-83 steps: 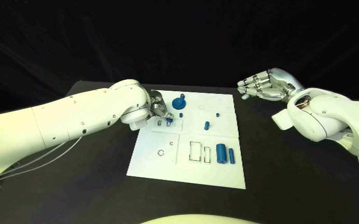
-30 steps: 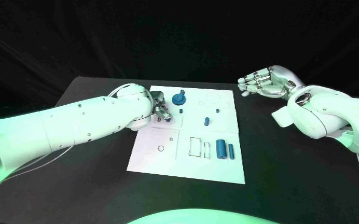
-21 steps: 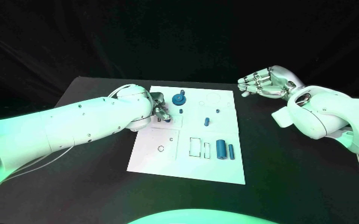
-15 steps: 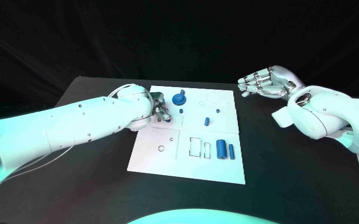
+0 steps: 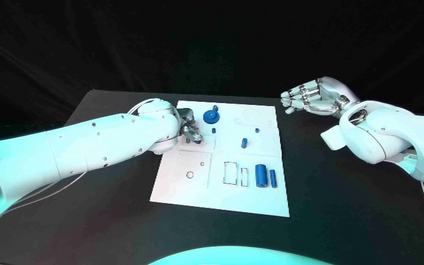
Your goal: Assemble the parts on the task board
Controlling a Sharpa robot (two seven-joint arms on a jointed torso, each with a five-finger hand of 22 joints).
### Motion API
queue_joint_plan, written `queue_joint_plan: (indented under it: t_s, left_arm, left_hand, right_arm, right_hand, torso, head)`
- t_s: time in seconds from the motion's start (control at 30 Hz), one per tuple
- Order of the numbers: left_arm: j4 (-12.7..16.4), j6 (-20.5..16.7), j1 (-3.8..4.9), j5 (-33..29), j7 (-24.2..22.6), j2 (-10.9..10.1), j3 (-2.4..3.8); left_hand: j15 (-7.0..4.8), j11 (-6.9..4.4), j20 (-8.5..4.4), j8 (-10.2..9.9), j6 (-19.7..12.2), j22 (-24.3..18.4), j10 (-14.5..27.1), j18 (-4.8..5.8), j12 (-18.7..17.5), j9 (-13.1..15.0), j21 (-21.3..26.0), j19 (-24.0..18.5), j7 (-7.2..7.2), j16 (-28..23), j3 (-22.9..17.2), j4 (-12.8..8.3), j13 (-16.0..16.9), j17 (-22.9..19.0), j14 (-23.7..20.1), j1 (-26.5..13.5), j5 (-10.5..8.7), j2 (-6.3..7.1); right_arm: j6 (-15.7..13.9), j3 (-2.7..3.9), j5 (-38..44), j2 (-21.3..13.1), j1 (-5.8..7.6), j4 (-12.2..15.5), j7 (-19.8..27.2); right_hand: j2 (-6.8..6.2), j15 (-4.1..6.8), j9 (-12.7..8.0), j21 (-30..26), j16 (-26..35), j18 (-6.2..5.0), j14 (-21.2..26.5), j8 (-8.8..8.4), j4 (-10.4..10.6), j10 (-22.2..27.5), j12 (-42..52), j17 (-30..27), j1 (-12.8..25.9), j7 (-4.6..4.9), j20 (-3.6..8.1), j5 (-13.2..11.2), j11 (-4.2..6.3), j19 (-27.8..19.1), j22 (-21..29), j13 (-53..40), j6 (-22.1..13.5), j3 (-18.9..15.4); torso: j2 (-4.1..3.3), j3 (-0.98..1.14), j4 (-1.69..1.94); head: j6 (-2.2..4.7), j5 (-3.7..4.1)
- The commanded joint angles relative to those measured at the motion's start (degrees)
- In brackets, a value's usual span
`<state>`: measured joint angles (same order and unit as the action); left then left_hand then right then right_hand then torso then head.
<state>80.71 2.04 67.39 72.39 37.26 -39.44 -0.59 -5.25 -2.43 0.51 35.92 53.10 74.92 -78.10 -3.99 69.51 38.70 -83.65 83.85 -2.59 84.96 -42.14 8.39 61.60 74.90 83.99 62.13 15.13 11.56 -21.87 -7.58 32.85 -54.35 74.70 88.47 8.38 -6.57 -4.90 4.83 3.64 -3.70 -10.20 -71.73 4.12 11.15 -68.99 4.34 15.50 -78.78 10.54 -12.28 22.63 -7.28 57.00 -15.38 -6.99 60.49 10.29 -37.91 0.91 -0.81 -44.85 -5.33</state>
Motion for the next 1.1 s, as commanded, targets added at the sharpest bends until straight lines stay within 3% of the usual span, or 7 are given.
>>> queue_joint_plan:
  t_s: [0.03,0.13,0.27,1.1]
  left_arm:
    - [0.0,2.2,-0.22,-0.9,-0.2,0.1,-0.13]
    - [-0.1,2.4,-0.21,-1.1,-0.2,0.2,-0.13]
    - [-0.3,2.3,-0.21,-1.2,-0.1,0.3,-0.12]
    - [-1.8,1.5,-0.21,-1.8,-0.1,1.1,-0.10]
  left_hand:
    - [-0.57,-0.17,-0.47,0.3,0.5,0.8,-0.4,1.13,0.5,0.1,-0.2,0.7,1.20,-0.2,-4.1,-5.0,0.1,8.5,4.1,-1.1,-0.30,0.24]
    - [-0.82,-0.49,-0.69,0.0,1.1,1.0,-0.4,1.18,0.7,-0.1,-0.3,0.8,1.55,-0.2,0.6,-2.8,0.3,8.5,4.1,-2.2,-0.34,0.16]
    - [-0.93,-0.52,-0.82,-0.6,1.5,1.2,-0.4,1.21,0.9,-0.4,-0.3,0.9,1.54,-0.2,4.1,-1.3,0.3,8.5,4.2,-1.8,-0.30,-0.21]
    - [-0.91,-0.50,-0.87,-1.1,2.7,1.4,-0.5,1.23,1.7,-0.4,-0.2,1.0,1.56,-0.3,16.9,3.9,1.2,8.6,4.2,-0.8,-0.37,-1.87]
  right_arm:
    - [0.6,0.01,0.0,0.0,-0.04,0.1,0.5]
    - [0.5,0.01,0.0,0.0,-0.04,0.1,0.5]
    - [0.5,0.01,0.0,-0.1,-0.04,0.2,0.5]
    - [0.4,0.01,-0.1,0.0,-0.04,0.1,0.4]
  right_hand:
    - [-0.07,-0.12,0.0,0.2,0.0,-0.45,0.4,0.03,0.3,0.2,0.3,-0.1,0.5,0.17,-0.04,0.3,0.10,-0.4,0.0,0.1,0.1,-0.1]
    - [-0.09,-0.13,0.0,0.2,0.0,-0.45,0.4,0.03,0.3,0.2,0.3,-0.1,0.6,0.18,-0.05,0.3,0.09,-0.4,0.1,0.1,0.1,-0.1]
    - [-0.10,-0.14,-0.1,0.2,0.0,-0.45,0.4,0.02,0.4,0.2,0.3,-0.1,0.7,0.18,-0.05,0.3,0.08,-0.4,0.1,0.1,0.1,-0.1]
    - [-0.22,-0.31,-0.1,0.1,0.1,-0.42,0.8,-0.07,0.9,0.4,0.4,-0.4,1.6,0.30,-0.19,0.3,-0.06,-0.7,0.8,0.2,-0.1,-0.5]
  torso:
    - [0.01,0.03,0.00]
    - [0.00,0.04,0.01]
    - [0.03,0.02,0.02]
    - [0.05,0.01,0.03]
  head:
    - [-0.14,0.01]
    - [-0.17,0.05]
    - [-0.20,0.05]
    - [-0.09,0.15]
